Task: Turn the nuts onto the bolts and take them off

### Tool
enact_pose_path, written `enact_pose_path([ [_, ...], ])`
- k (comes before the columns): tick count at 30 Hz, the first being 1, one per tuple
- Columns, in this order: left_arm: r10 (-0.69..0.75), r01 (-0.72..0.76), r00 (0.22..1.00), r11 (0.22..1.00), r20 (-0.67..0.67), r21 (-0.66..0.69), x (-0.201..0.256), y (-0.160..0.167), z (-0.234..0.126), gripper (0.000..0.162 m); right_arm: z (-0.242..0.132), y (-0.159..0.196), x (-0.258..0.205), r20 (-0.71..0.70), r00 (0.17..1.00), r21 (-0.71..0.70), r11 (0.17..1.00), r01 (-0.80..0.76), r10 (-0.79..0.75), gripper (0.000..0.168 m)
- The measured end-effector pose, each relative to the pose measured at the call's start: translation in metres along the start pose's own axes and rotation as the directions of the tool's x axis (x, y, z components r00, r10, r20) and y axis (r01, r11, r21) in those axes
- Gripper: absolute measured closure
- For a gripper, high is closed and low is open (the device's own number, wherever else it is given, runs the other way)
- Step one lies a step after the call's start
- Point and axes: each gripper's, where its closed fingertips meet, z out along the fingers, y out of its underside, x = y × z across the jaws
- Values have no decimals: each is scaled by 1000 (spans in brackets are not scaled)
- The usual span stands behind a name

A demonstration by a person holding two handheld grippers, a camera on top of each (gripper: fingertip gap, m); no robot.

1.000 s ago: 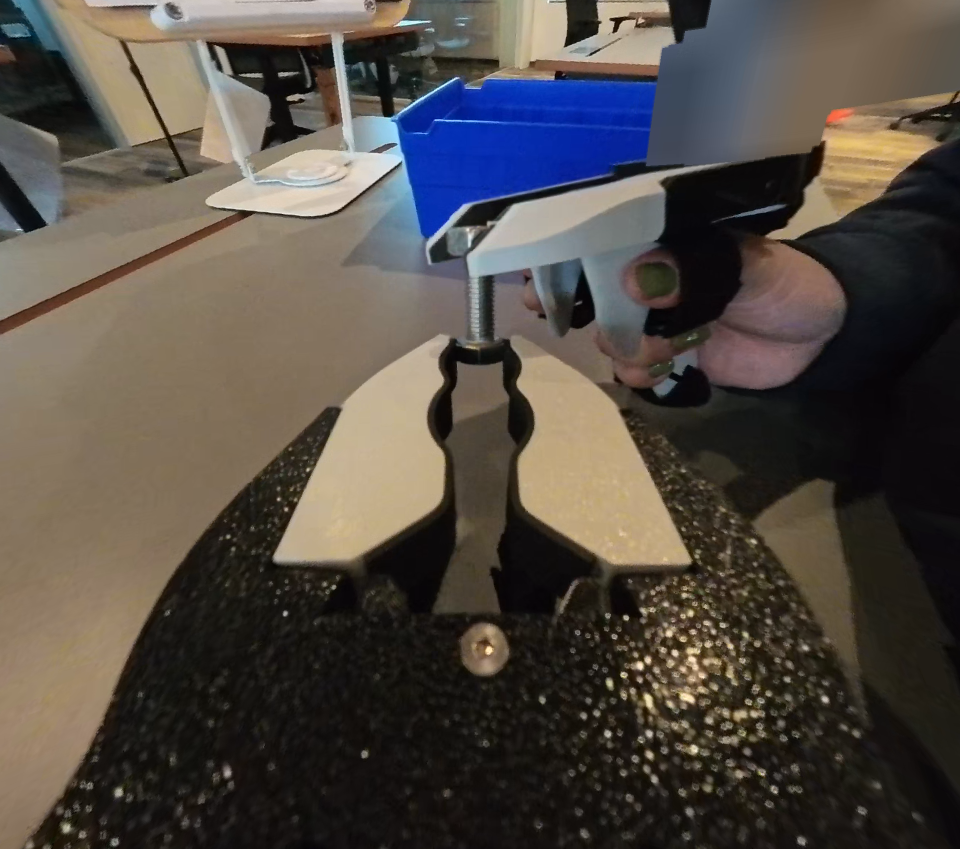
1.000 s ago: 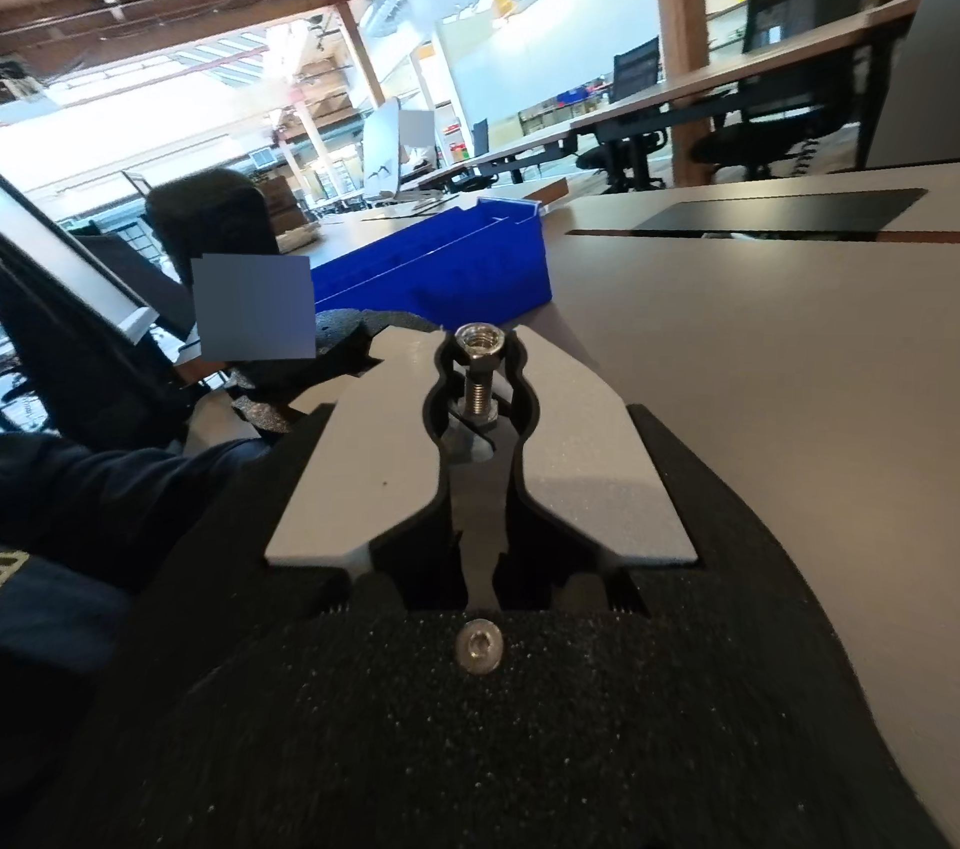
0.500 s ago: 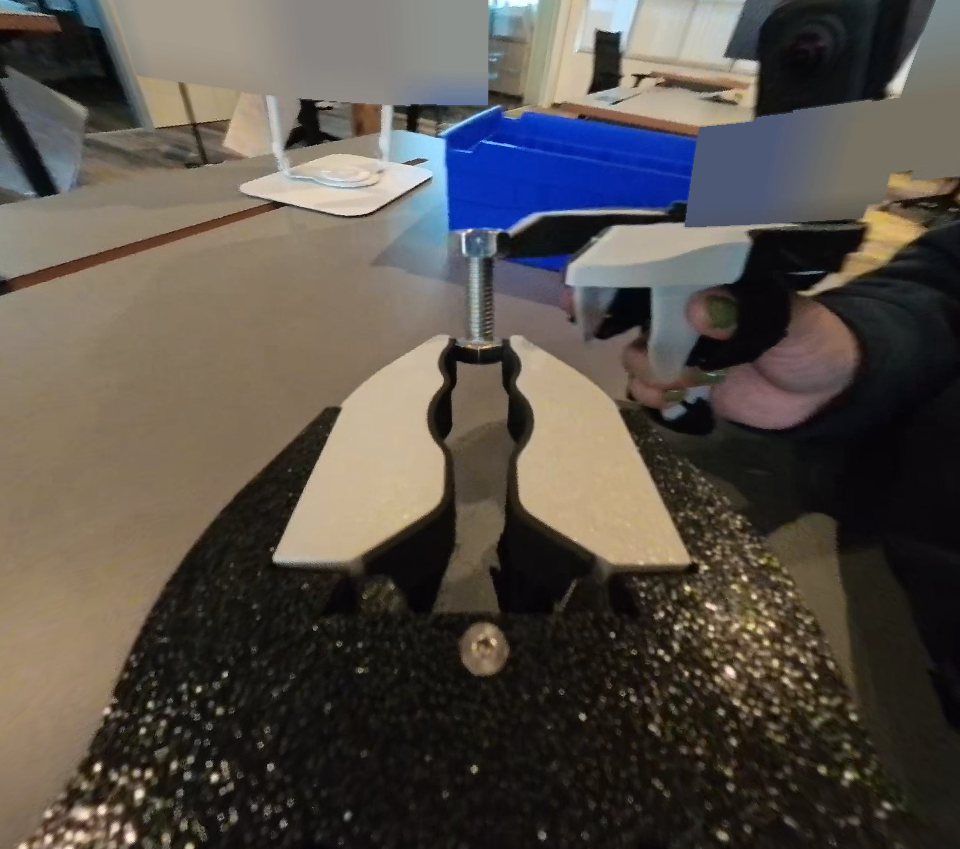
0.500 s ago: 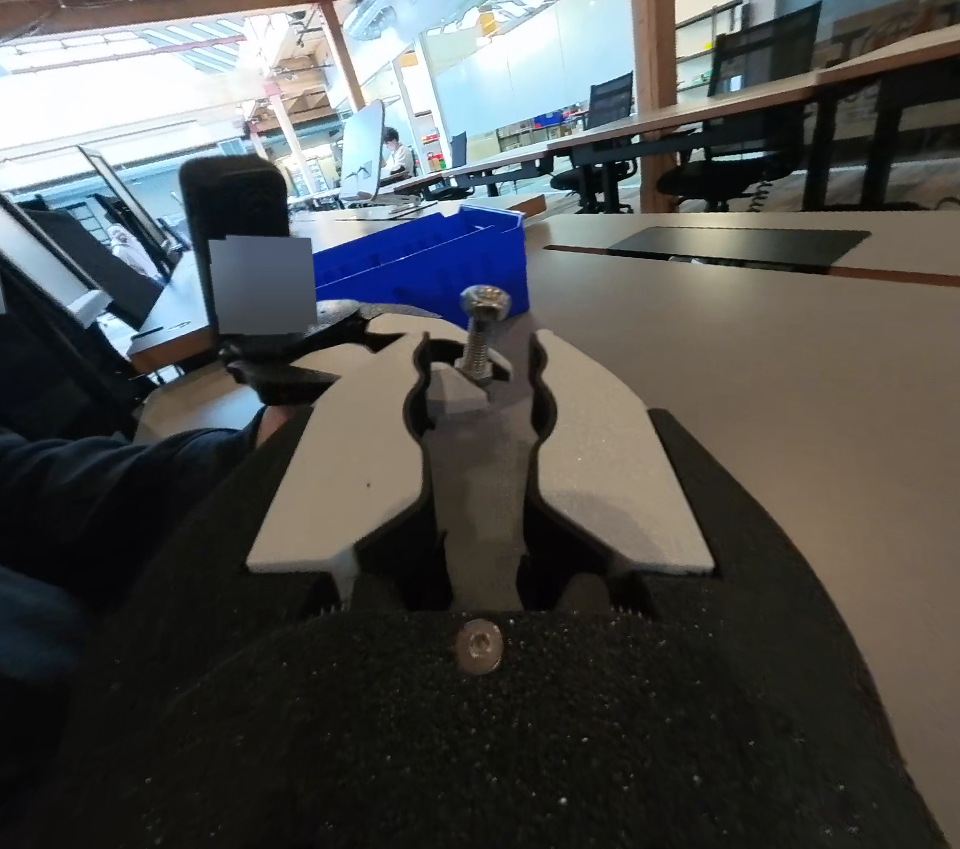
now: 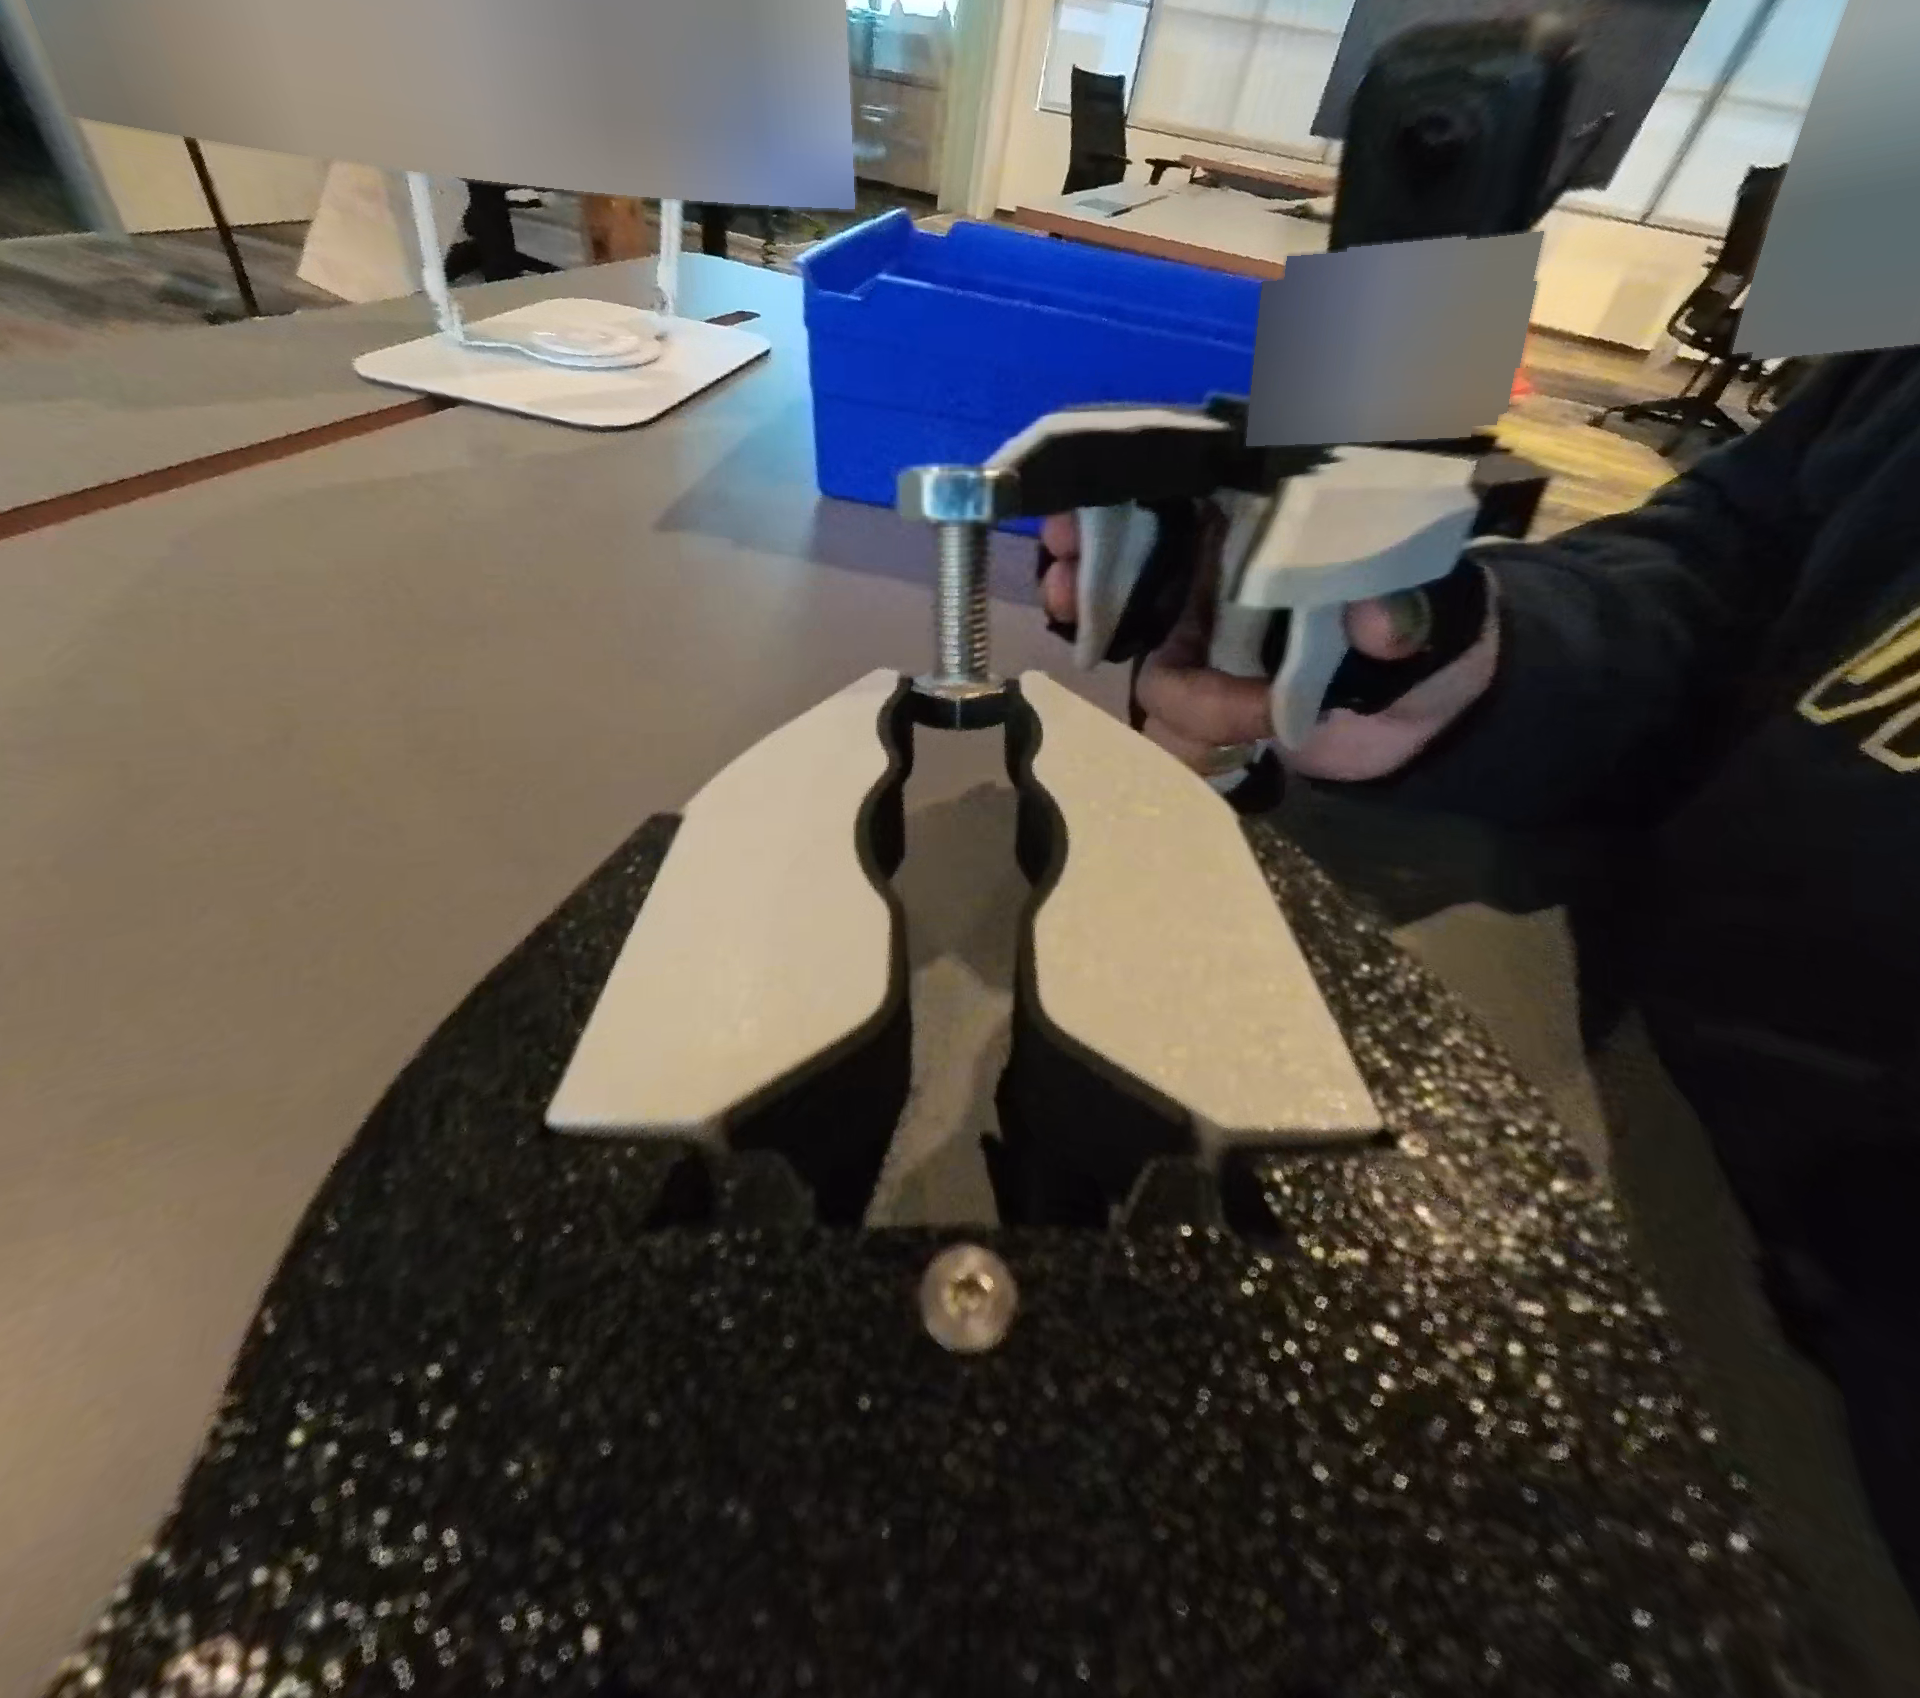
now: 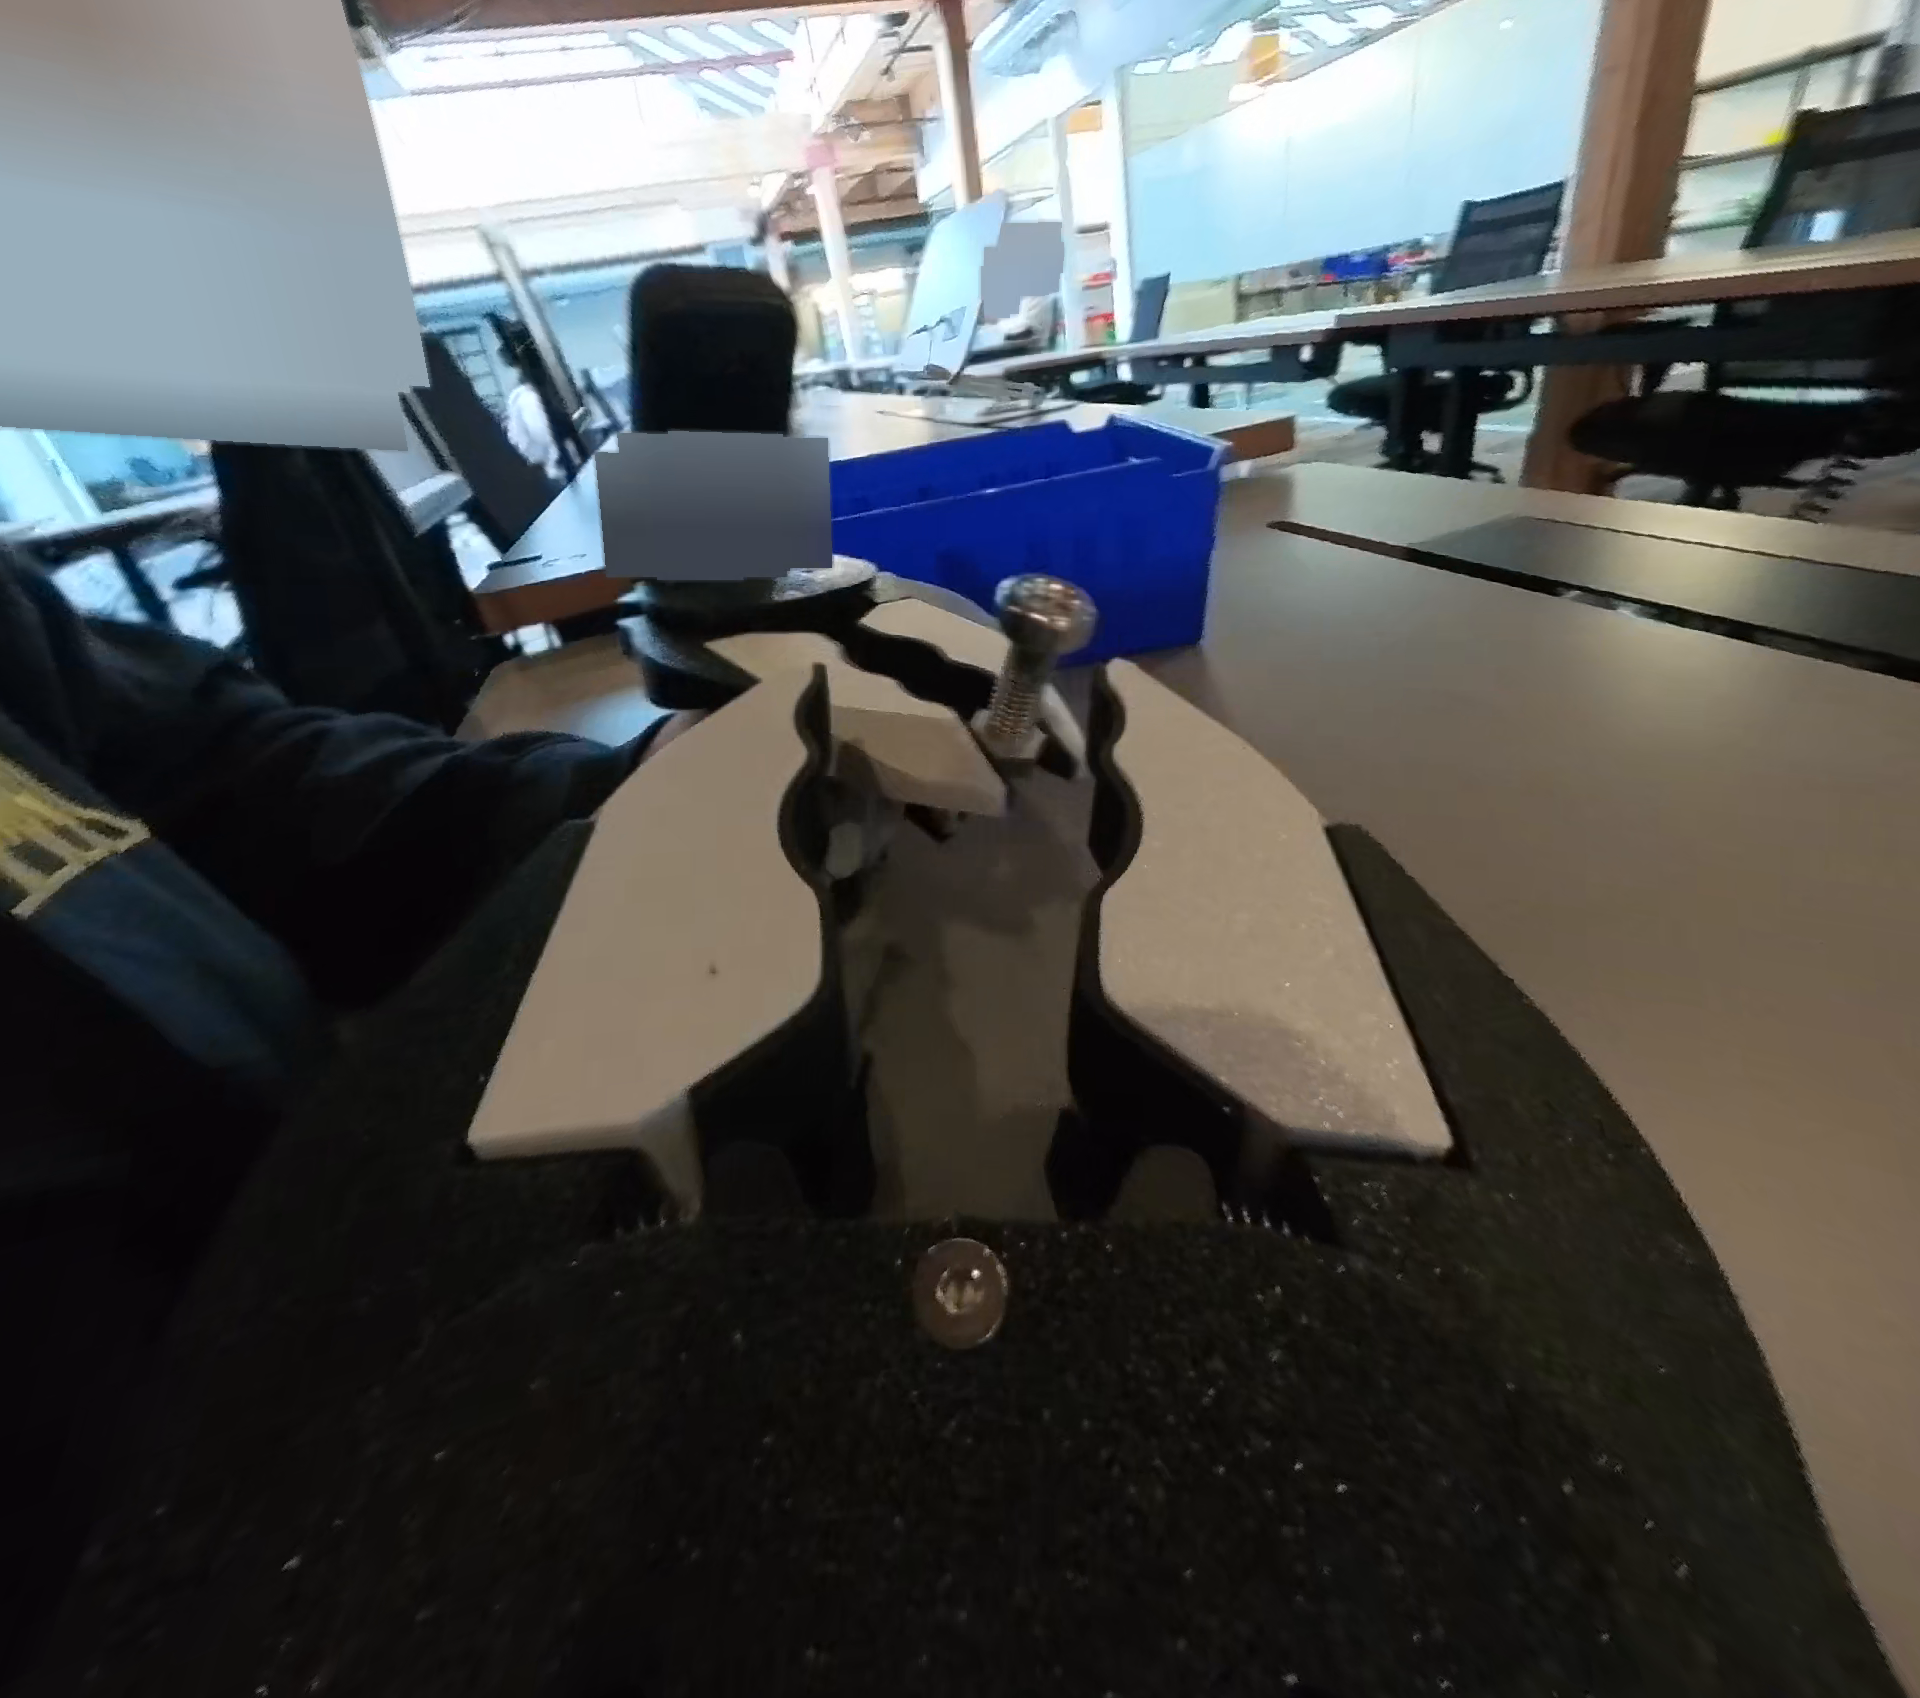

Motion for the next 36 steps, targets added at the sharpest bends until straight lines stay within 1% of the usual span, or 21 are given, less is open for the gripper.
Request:
enact_pose_path([
  [2, 17, -17, 999, 1000, -35, -5, 5, 1, 2, 146, -1, 1, 11, -43, 999, 27, 999, -24, 25, 114],
  [4, 42, -44, 998, 999, -53, -30, 10, 4, 4, 146, 0, -1, 12, -31, 999, 58, 998, -28, 30, 110],
  [7, 61, -68, 994, 995, -94, -71, 16, 10, 8, 146, 3, -4, 7, 15, 999, 94, 995, -40, 39, 111],
  [12, 56, -70, 989, 993, -136, -99, 21, 14, 10, 146, 10, -2, 1, 75, 995, 82, 995, -64, 57, 113],
  [16, 46, -64, 987, 992, -155, -111, 23, 15, 11, 146, 11, 0, -10, 142, 989, 69, 996, -49, 39, 119],
  [18, 46, -60, 989, 993, -140, -97, 21, 13, 10, 146, 10, -1, -10, 141, 989, 74, 996, -47, 36, 119],
  [21, 26, -30, 994, 999, -103, -38, 13, 5, 5, 146, 3, -2, -9, 126, 991, 85, 995, -49, 38, 118],
  [23, -5, 6, 997, 1000, -72, 12, 6, -1, 1, 146, -2, -3, -11, 127, 992, 87, 995, -37, 26, 123],
  [25, -38, 41, 997, 998, -68, 41, 1, -5, -2, 146, -6, -2, -17, 157, 988, 75, 997, -16, 4, 128],
  [26, -49, 52, 996, 998, -79, 42, 1, -5, -3, 146, -6, -3, -13, 123, 992, 80, 997, -11, 1, 125],
  [28, -43, 46, 994, 999, -101, 25, 4, -3, -1, 146, -6, -6, -3, 63, 998, 106, 994, -16, 9, 118],
  [30, -22, 21, 991, 1000, -133, -9, 10, 1, 2, 146, -1, -6, 4, 41, 999, 109, 994, -32, 28, 112],
  [33, -1, -13, 982, 997, -189, -71, 20, 9, 6, 146, 13, -3, 0, 105, 993, 93, 994, -62, 52, 112],
  [36, 14, -33, 978, 995, -207, -90, 24, 12, 8, 146, 19, -2, -5, 157, 986, 88, 993, -76, 61, 112],
])
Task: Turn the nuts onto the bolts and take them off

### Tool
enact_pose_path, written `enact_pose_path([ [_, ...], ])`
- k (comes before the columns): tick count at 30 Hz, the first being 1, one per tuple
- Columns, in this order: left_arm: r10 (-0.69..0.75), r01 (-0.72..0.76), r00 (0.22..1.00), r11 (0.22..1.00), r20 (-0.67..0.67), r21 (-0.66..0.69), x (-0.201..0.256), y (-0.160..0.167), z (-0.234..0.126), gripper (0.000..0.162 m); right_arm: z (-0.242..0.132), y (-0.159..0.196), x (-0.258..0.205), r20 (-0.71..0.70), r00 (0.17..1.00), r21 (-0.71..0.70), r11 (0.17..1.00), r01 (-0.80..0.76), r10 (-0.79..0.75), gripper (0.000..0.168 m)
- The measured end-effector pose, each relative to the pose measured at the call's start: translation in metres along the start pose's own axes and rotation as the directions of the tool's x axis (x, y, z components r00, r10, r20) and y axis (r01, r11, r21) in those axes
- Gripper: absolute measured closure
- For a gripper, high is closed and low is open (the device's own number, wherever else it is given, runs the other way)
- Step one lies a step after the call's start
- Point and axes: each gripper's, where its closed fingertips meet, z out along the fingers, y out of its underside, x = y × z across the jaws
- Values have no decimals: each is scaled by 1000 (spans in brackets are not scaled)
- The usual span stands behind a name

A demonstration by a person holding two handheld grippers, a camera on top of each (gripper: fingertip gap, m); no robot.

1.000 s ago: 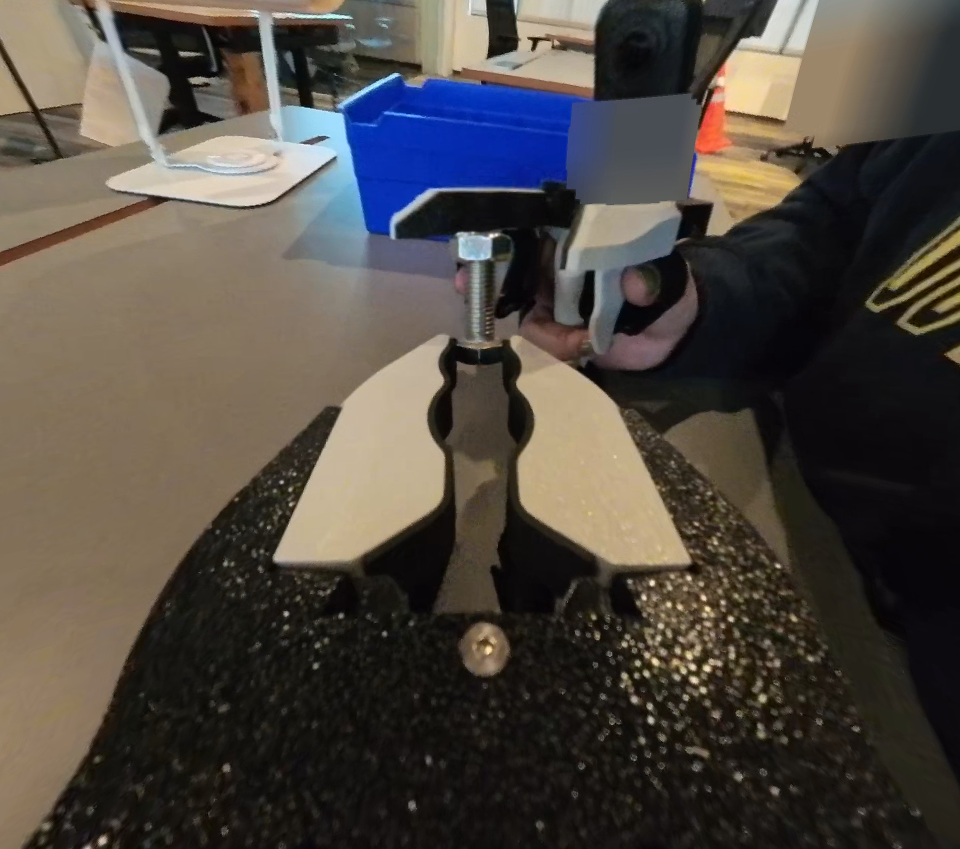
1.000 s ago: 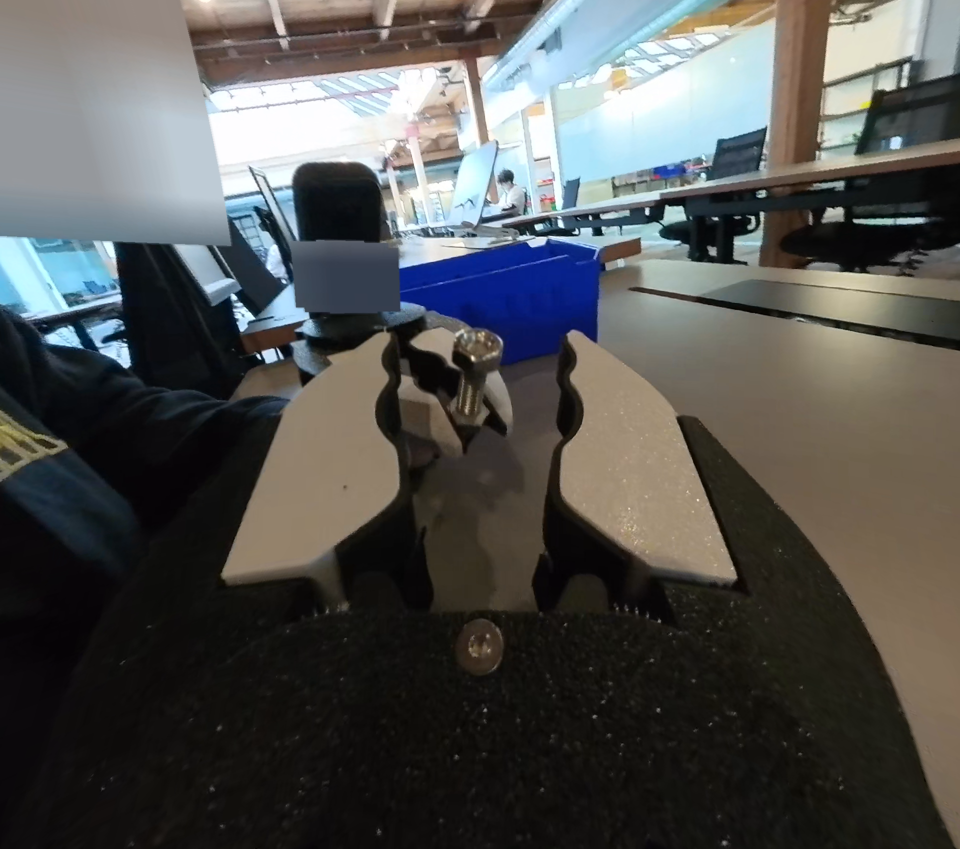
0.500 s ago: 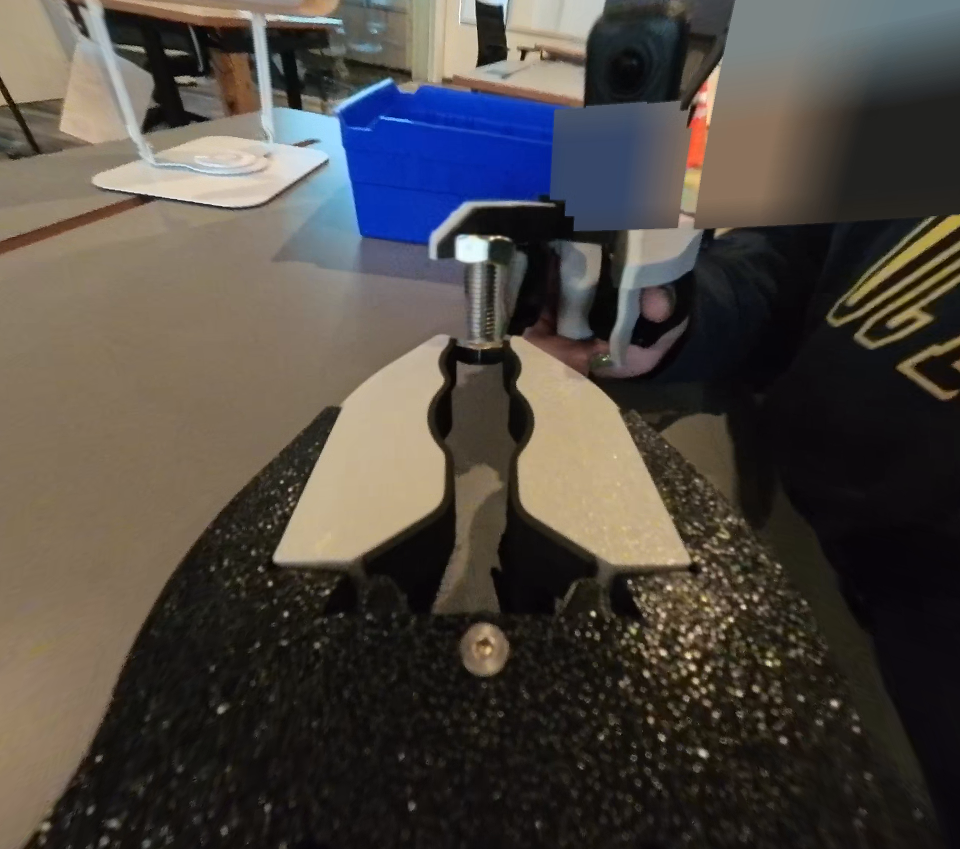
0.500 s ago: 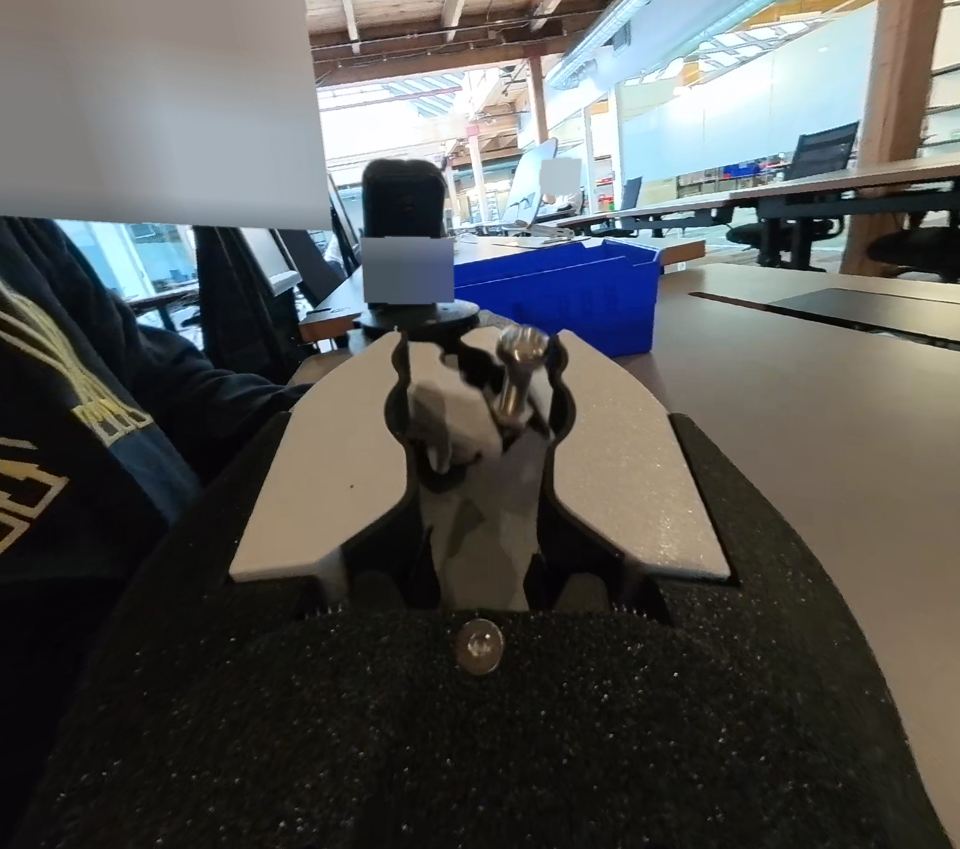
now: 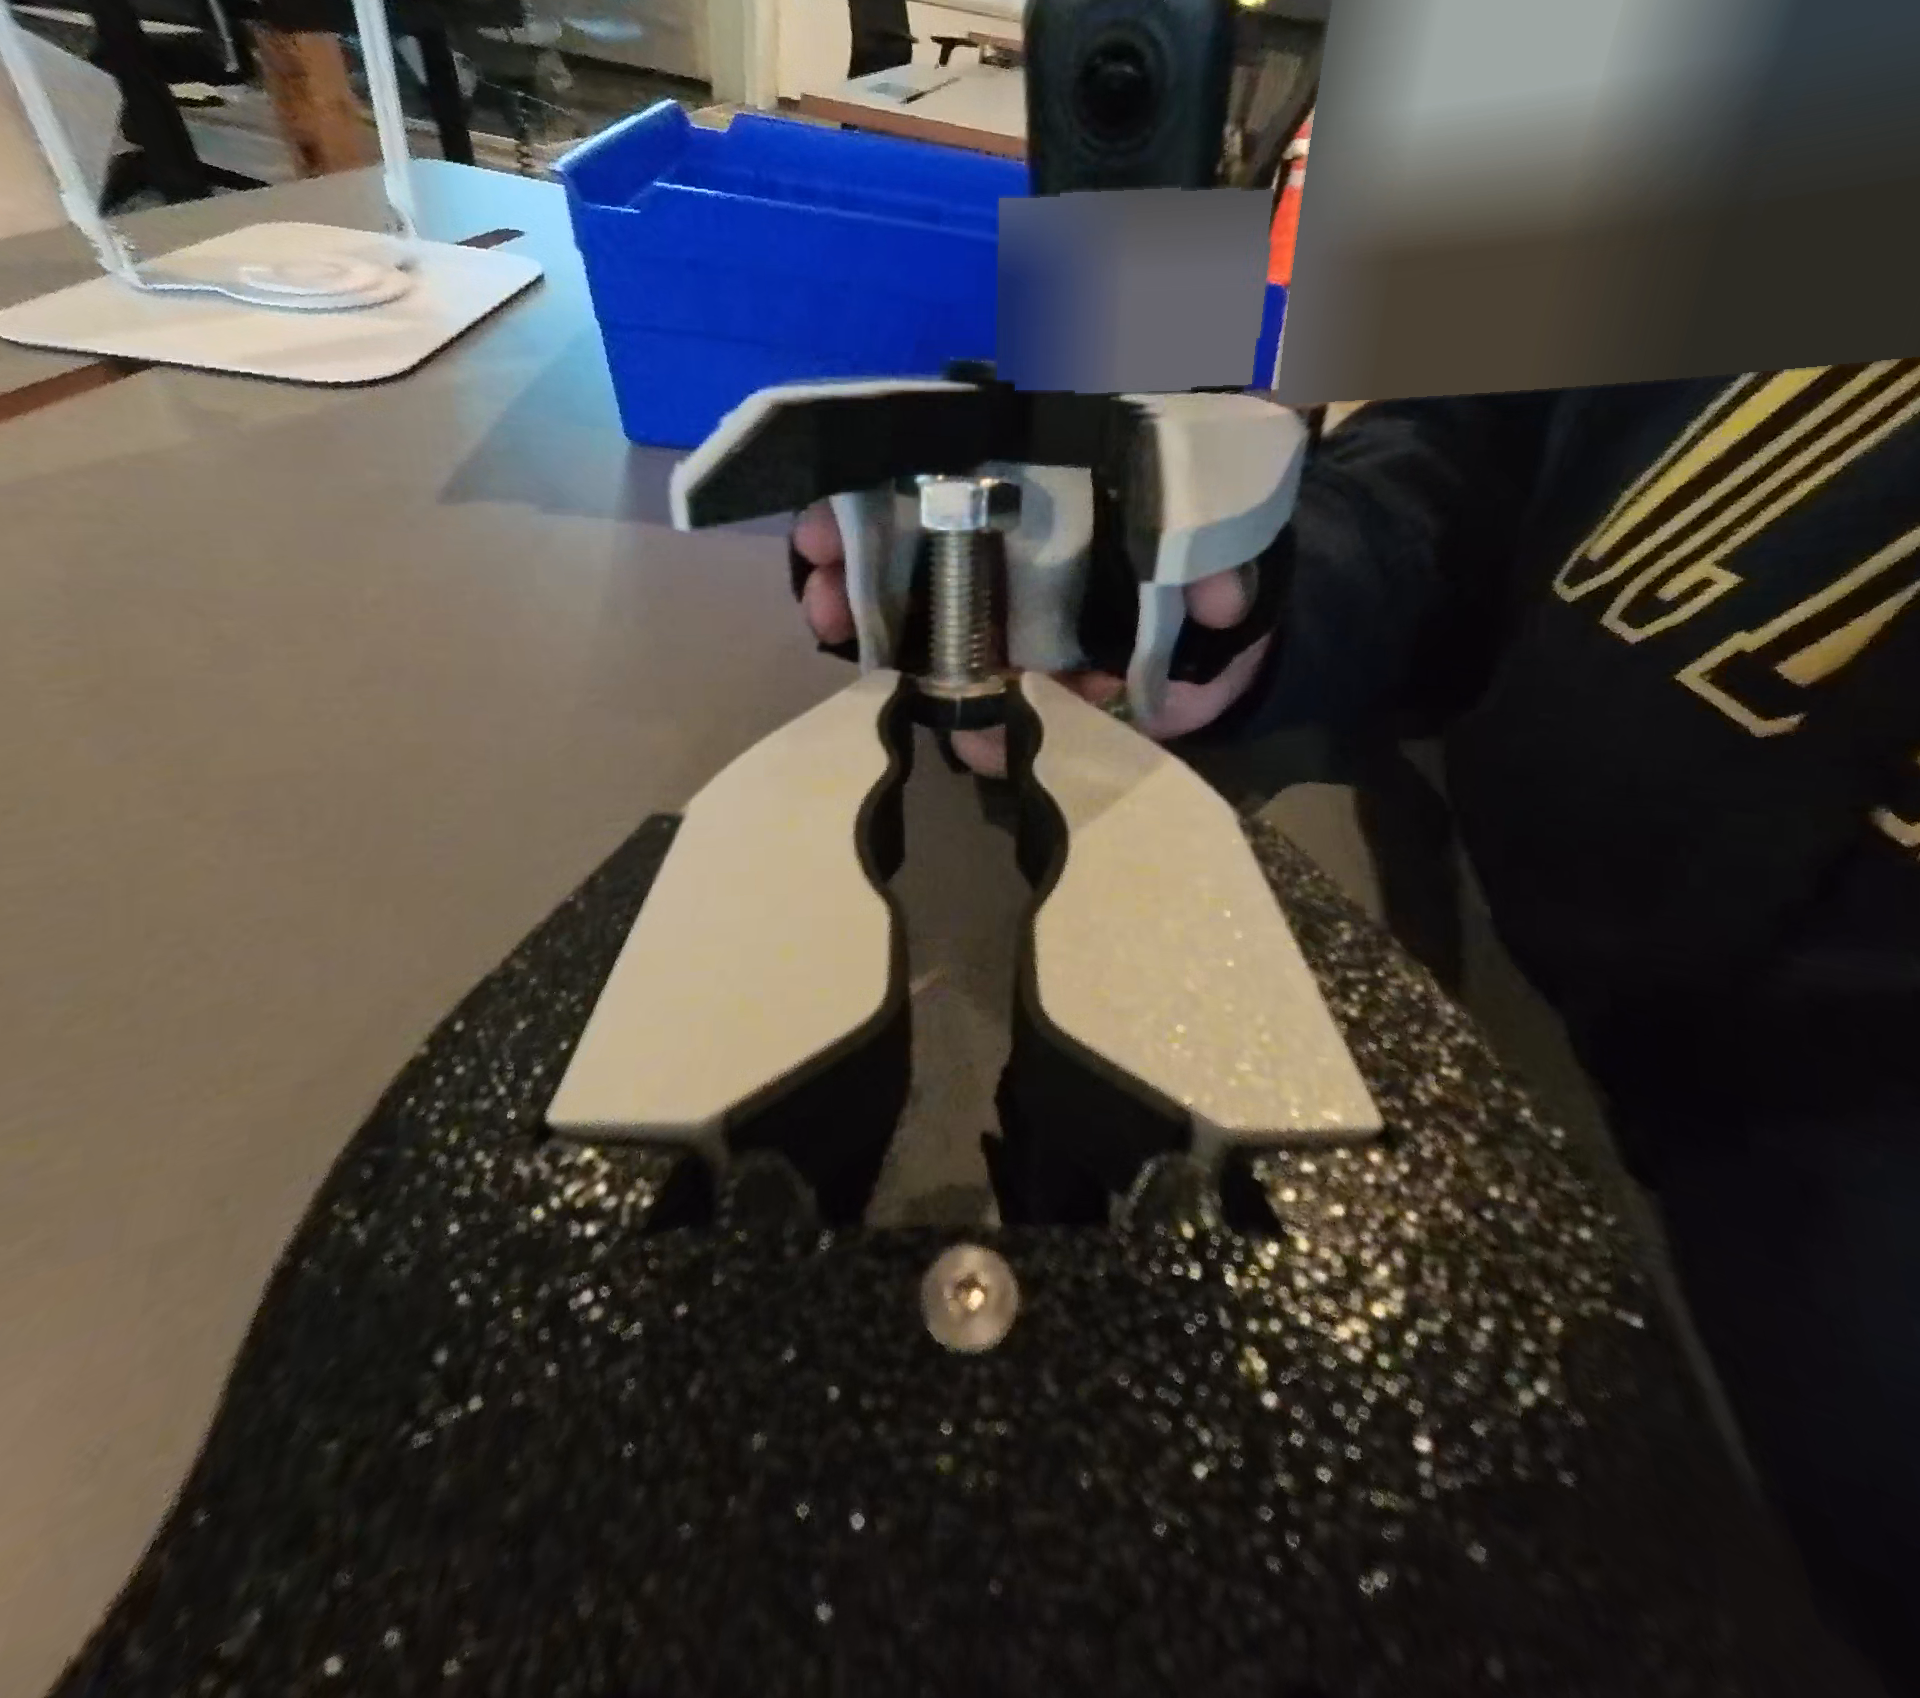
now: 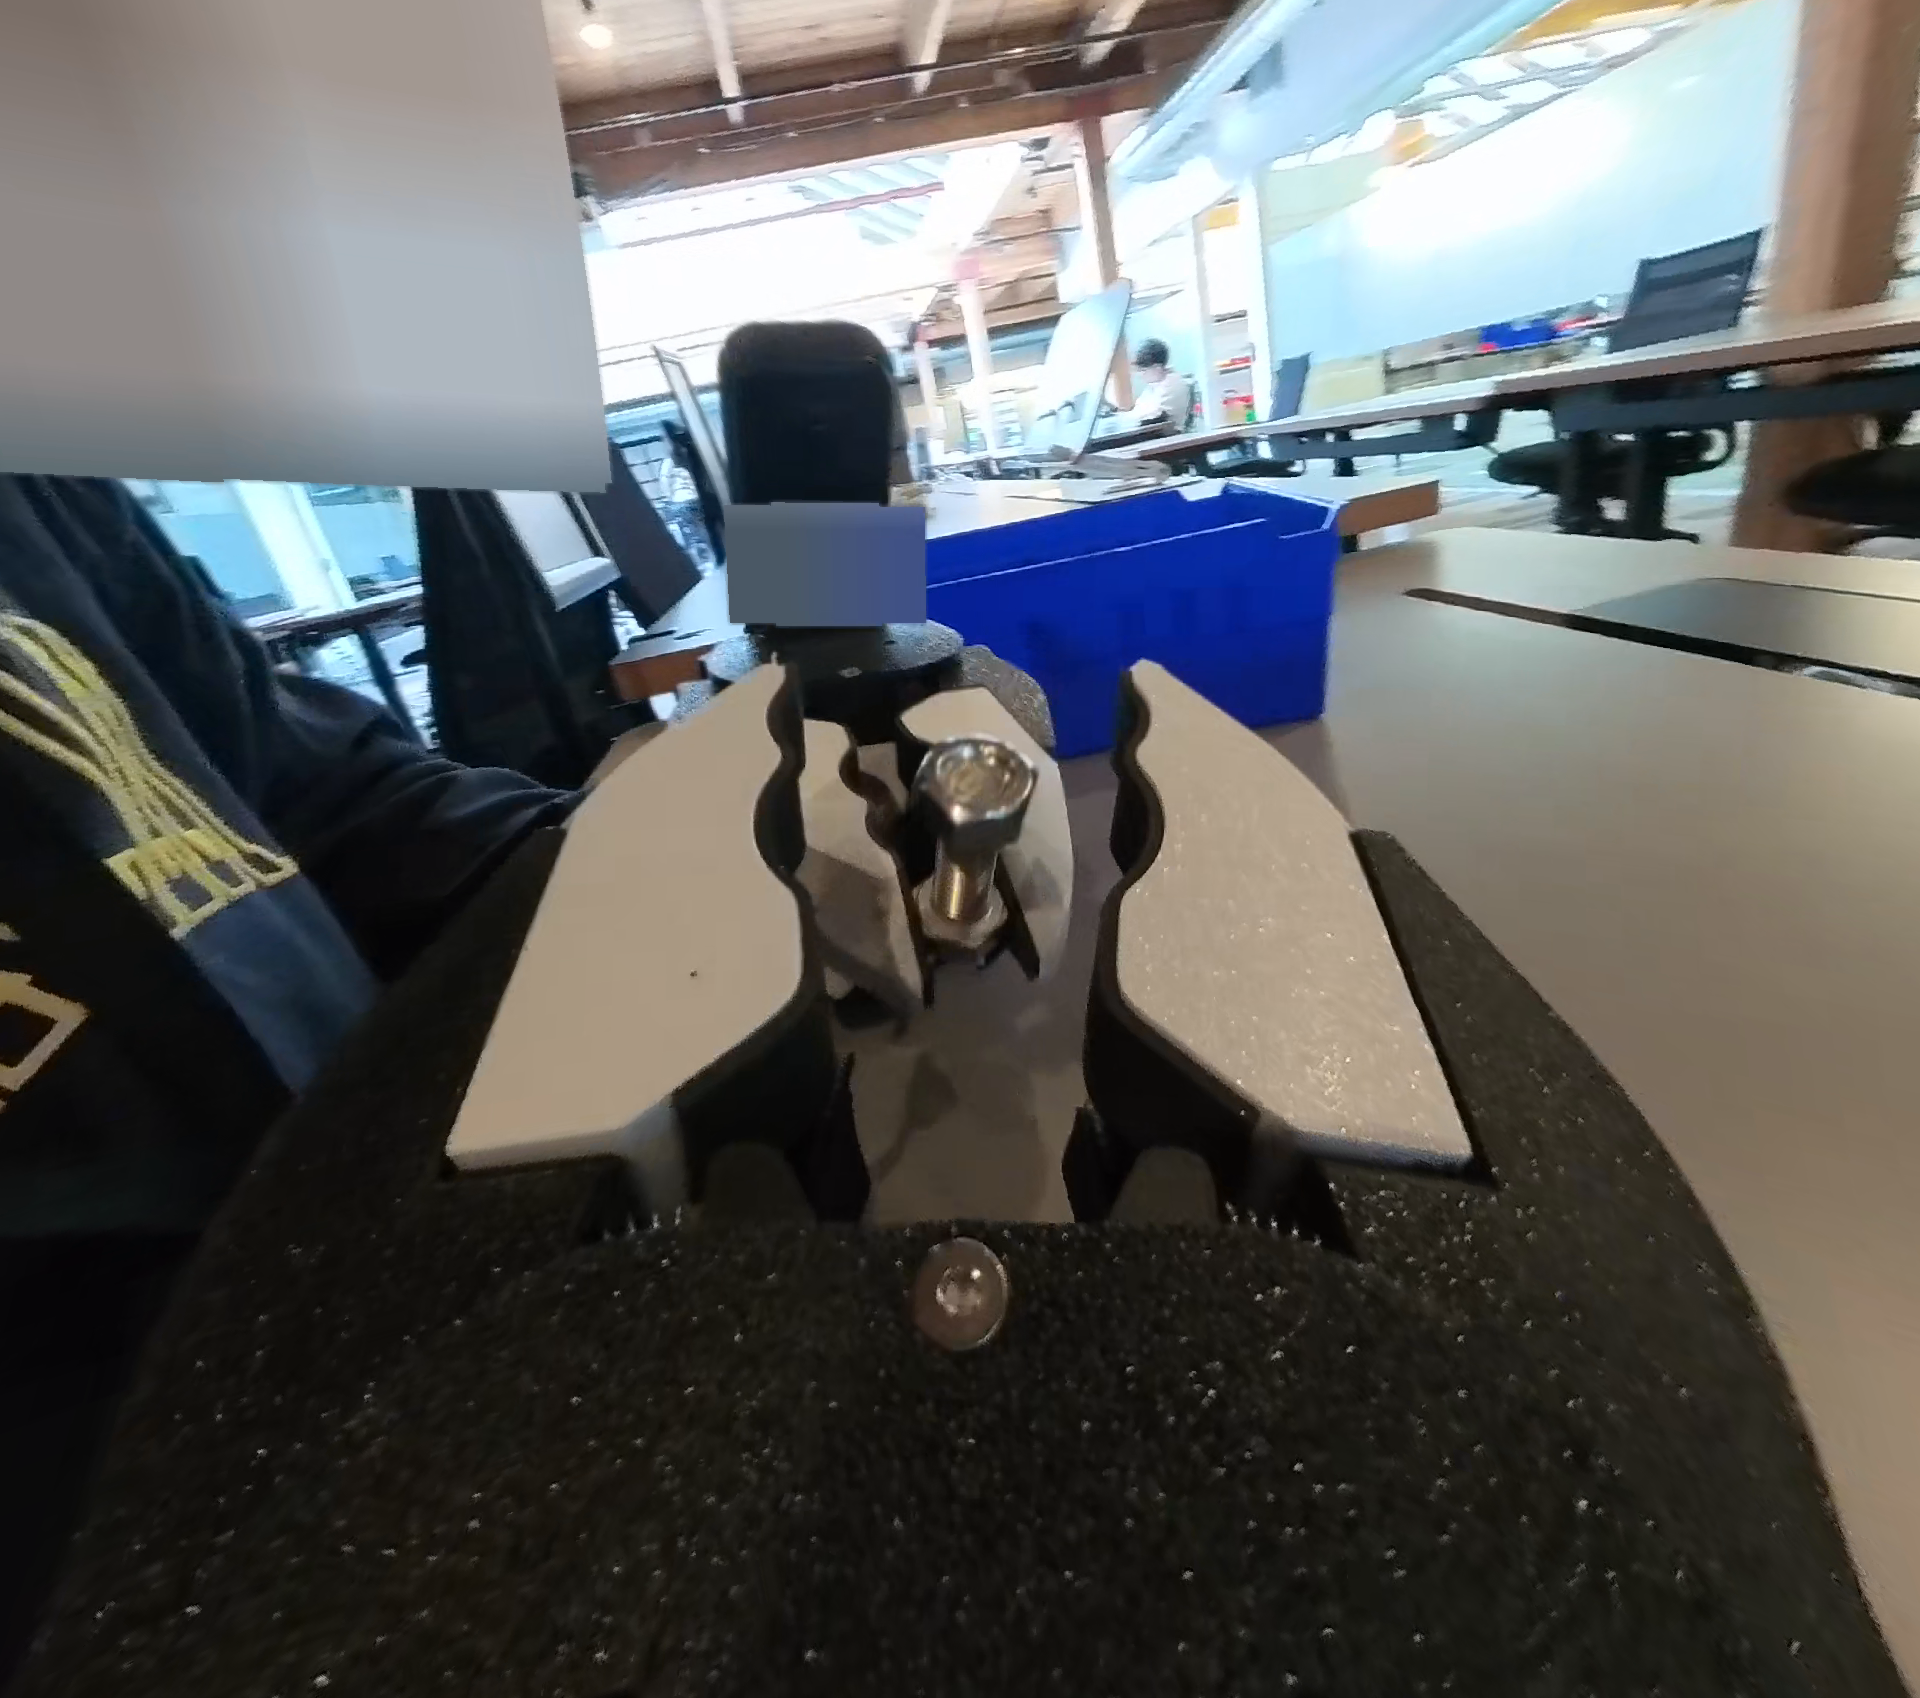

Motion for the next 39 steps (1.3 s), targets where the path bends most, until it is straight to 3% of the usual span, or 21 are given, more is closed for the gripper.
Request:
enact_pose_path([
  [5, -19, 19, 1000, 1000, 1, 7, -2, -1, -1, 146, 1, 3, -11, 67, 998, -20, 1000, 16, -15, 120],
  [10, -56, 52, 997, 996, 49, 75, -11, -8, -7, 146, -9, -1, -9, 20, 1000, 6, 1000, 4, -5, 109],
  [13, -131, 121, 990, 982, 58, 148, -21, -15, -17, 146, -22, -7, -17, 34, 999, 44, 999, 26, -28, 119],
  [16, -184, 175, 982, 967, 32, 187, -24, -18, -22, 146, -25, -10, -7, -56, 998, 61, 997, 44, -41, 111],
  [19, -169, 164, 986, 975, 16, 152, -21, -15, -18, 146, -19, -10, 6, -98, 995, 62, 997, 41, -35, 108],
  [27, -96, 97, 995, 995, -33, 34, -5, -3, -5, 146, 8, -1, 3, 53, 998, 16, 1000, -20, 19, 112],
  [32, -114, 115, 993, 992, -28, 45, -8, -5, -6, 146, 7, 0, -7, 109, 994, 14, 1000, 4, -5, 117],
  [38, -150, 146, 989, 981, 19, 130, -18, -13, -15, 146, -11, -5, -10, 48, 999, 40, 999, -18, 16, 107],
  [39, -167, 161, 986, 977, 29, 140, -21, -13, -16, 146, -17, -7, -18, 71, 997, 58, 998, -13, 9, 113],
])
